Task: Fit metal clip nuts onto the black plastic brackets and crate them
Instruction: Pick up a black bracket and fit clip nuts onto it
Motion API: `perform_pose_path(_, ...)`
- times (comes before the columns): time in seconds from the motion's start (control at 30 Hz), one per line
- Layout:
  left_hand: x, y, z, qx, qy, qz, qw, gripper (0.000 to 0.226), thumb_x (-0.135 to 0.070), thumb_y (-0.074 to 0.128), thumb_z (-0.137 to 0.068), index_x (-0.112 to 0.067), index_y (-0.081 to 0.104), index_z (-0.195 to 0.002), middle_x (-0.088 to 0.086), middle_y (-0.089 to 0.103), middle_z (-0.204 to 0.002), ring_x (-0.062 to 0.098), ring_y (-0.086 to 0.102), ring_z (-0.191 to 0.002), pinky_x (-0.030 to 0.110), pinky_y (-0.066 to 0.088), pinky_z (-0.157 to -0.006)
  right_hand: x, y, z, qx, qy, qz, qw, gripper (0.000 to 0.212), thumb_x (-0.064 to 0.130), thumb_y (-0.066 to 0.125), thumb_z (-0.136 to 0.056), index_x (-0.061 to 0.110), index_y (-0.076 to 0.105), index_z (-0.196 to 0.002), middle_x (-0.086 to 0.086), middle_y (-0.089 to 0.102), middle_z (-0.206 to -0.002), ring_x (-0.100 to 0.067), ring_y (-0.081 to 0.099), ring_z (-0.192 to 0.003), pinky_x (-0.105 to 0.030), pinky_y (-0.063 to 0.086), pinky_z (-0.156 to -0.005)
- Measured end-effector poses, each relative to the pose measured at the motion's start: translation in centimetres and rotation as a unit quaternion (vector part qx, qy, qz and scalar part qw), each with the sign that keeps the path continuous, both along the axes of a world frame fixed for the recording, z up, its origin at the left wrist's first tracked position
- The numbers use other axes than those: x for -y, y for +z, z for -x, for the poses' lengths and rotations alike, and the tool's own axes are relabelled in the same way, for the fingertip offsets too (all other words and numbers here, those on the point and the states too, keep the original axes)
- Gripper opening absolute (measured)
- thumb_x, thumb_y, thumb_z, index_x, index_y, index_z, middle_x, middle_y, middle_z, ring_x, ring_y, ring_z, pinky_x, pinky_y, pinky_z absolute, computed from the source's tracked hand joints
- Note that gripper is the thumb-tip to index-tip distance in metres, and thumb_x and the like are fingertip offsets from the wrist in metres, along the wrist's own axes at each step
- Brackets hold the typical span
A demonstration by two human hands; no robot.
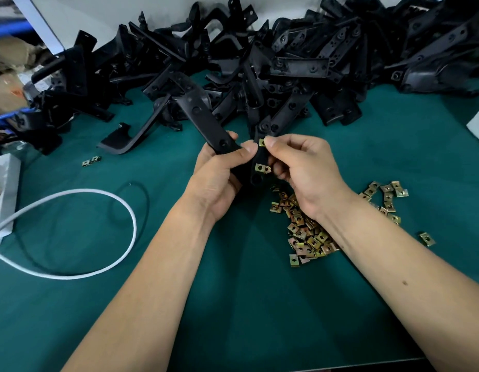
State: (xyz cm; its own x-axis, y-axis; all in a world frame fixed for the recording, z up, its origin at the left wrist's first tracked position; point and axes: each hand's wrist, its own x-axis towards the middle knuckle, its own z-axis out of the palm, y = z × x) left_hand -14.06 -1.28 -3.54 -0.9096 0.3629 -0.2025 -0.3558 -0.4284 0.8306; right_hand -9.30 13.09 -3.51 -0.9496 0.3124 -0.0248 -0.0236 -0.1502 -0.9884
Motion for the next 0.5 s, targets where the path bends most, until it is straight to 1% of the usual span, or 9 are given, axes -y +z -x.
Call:
perform_pose_path(0.1,0.0,0.0,0.0,-0.004,-0.007,-0.008,1.000,0.042,0.005,0.071,-0.088,-0.019,0.050,-0.115,0.005,0.073,-0.089,0.024,0.071,-0.083,0.037,0.058,-0.066,0.0,0.1,0.0,-0.005,0.002,-0.020,1.000,0.027,0.020,0.072,-0.096,0.016,0.069,-0.070,0.001,0.051,-0.061,-0.007,0.042,-0.056,-0.019,0.038,-0.054)
perform_pose_path(0.2,0.1,0.1,0.1,-0.010,0.000,-0.007,1.000,0.040,0.006,0.071,-0.087,-0.020,0.052,-0.110,0.003,0.074,-0.089,0.022,0.072,-0.081,0.037,0.058,-0.067,-0.3,0.2,0.0,-0.015,0.005,-0.047,0.999,0.022,0.019,0.071,-0.097,0.012,0.073,-0.076,-0.001,0.050,-0.062,-0.010,0.041,-0.058,-0.021,0.037,-0.054)
perform_pose_path(0.27,0.1,0.0,0.2,-0.009,0.023,-0.025,0.999,0.038,0.006,0.071,-0.087,-0.020,0.053,-0.108,0.003,0.073,-0.088,0.022,0.072,-0.080,0.039,0.060,-0.070,-0.4,0.3,0.1,-0.020,0.023,-0.046,0.998,0.017,0.021,0.070,-0.098,0.014,0.079,-0.085,-0.002,0.055,-0.065,-0.010,0.045,-0.060,-0.021,0.039,-0.055)
perform_pose_path(0.33,-0.1,-0.1,0.3,-0.002,0.056,-0.056,0.997,0.038,0.004,0.070,-0.090,-0.018,0.050,-0.113,0.005,0.069,-0.089,0.025,0.069,-0.080,0.039,0.060,-0.074,-0.2,0.2,0.1,-0.021,0.046,-0.044,0.998,0.014,0.025,0.070,-0.098,0.018,0.080,-0.090,-0.002,0.063,-0.069,-0.011,0.051,-0.060,-0.022,0.043,-0.057)
perform_pose_path(0.43,-0.2,-0.4,0.5,-0.008,0.102,-0.074,0.992,0.039,0.003,0.069,-0.092,-0.017,0.047,-0.117,0.003,0.067,-0.085,0.021,0.067,-0.075,0.035,0.058,-0.071,0.4,-0.4,0.0,-0.035,0.030,-0.135,0.990,0.010,0.023,0.073,-0.095,0.018,0.080,-0.090,0.003,0.070,-0.067,-0.007,0.058,-0.059,-0.020,0.047,-0.058)
perform_pose_path(0.5,-0.3,-0.6,0.4,-0.022,0.111,-0.079,0.990,0.039,0.002,0.070,-0.092,-0.017,0.046,-0.116,0.002,0.067,-0.083,0.020,0.067,-0.075,0.036,0.059,-0.073,0.8,-0.6,-0.1,-0.053,0.014,-0.171,0.984,0.006,0.022,0.077,-0.092,0.017,0.081,-0.091,0.007,0.071,-0.067,-0.002,0.061,-0.059,-0.017,0.048,-0.058)
